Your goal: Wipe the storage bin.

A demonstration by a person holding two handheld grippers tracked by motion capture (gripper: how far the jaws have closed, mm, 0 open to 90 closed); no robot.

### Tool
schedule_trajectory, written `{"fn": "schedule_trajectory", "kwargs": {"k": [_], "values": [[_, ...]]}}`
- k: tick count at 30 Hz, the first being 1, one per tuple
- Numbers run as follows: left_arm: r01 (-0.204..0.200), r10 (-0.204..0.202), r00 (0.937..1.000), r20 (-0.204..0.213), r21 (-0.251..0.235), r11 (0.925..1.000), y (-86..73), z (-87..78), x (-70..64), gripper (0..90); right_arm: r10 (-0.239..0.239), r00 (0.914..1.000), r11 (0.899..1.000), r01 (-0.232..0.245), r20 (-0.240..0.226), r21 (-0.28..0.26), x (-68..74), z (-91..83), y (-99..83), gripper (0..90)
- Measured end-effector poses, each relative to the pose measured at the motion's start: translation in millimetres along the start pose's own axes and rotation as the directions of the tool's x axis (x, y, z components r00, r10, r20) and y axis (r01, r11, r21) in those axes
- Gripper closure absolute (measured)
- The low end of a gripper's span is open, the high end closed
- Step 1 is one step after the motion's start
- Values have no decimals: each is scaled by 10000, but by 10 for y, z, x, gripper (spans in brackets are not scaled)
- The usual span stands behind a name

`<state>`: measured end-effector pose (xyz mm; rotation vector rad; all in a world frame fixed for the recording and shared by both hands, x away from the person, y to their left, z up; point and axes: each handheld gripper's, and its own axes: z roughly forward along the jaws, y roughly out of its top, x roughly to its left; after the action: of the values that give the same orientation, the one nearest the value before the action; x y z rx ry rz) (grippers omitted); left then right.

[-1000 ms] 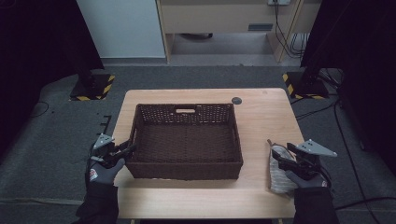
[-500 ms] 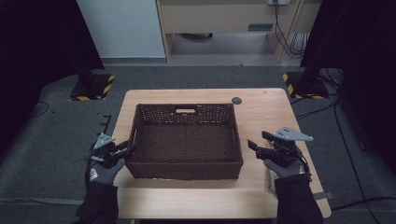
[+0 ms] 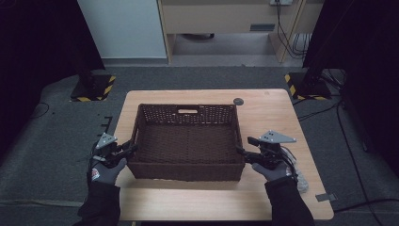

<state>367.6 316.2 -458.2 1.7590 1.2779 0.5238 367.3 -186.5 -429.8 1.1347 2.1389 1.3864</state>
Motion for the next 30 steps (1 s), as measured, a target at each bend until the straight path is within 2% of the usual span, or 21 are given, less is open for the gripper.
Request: {"fn": "schedule_trajectory", "kwargs": {"k": [5, 7, 12, 14, 16, 19, 22, 26, 30], "values": [[-81, 81, 10000, 32, -31, 10000, 48, 82, -12, 639, -166, 9999, 9989, 167, -22, 430, 44, 112, -41, 423], [-143, 143, 9999, -65, -66, 9999, 59, 98, -11, 627, -405, 9988, 9982, 392, 283, 443, 52, 128, -50, 445], [-27, 16, 9998, -221, -505, 9987, 53, 58, 15, 480, -381, 9983, 9982, 360, 432, 472, 33, 124, -80, 512], [-112, 92, 9996, -258, -776, 9969, 66, 7, 9, 425, -492, 9976, 9972, 463, 489, 585, 34, 120, -91, 532], [-300, 277, 9993, -255, -956, 9950, 69, -52, 3, 412, -507, 9970, 9966, 468, 587, 674, 31, 115, -109, 563], [-403, 384, 9991, -194, -1077, 9934, 47, -145, -11, 416, -333, 9981, 9974, 299, 511, 649, 27, 98, -125, 575], [-307, 287, 9994, -205, -1058, 9939, 13, -215, -22, 447, -383, 9980, 9968, 345, 512, 720, 50, 71, -119, 596], [-454, 455, 9990, 4, -639, 9969, -32, -203, -68, 516, -419, 9979, 9962, 379, 492, 789, 96, 37, -134, 587], [-611, 608, 9981, -114, -310, 9976, -49, -147, -98, 592, -542, 9974, 9948, 498, 476, 889, 122, 20, -126, 578]]}}
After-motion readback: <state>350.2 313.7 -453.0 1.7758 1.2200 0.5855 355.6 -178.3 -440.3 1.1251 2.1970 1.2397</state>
